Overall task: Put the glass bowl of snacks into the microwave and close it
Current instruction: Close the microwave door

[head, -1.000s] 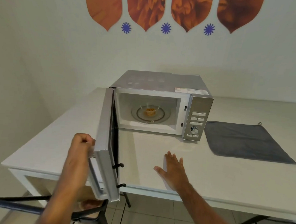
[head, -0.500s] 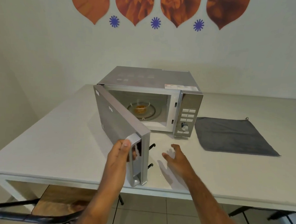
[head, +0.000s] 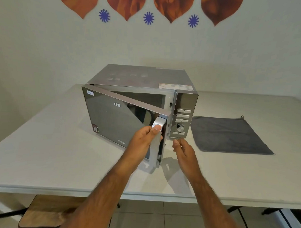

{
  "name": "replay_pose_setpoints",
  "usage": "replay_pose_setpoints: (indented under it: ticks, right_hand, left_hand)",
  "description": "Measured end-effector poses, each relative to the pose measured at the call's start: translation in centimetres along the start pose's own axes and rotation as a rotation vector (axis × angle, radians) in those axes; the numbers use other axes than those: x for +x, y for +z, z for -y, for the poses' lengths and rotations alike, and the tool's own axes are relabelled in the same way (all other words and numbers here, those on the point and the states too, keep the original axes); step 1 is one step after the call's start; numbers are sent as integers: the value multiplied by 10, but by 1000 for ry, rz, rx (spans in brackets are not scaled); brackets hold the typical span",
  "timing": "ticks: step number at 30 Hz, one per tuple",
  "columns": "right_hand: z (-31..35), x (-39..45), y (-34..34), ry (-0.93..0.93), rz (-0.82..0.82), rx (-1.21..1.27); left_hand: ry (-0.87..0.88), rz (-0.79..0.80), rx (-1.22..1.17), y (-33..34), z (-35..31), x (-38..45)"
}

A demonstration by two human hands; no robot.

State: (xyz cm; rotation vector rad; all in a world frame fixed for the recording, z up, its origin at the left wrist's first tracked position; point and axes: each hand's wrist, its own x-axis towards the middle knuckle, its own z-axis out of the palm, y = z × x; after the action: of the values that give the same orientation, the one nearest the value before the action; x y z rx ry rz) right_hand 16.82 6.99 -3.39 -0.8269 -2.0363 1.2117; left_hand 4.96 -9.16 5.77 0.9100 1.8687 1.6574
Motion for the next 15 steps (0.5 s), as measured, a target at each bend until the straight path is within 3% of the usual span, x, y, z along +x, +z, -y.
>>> replay_pose_setpoints:
  ticks: [6,11,15]
  right_hand:
    - [-1,-2,2,-72,53,118]
    - [3,11,16,-44,133,19]
    - [-1,29,24,-28,71,-13]
  left_hand:
    - [24,6,52,22,5,44]
    - [80,35,69,31,5,67]
    - [118,24,77,38,6,85]
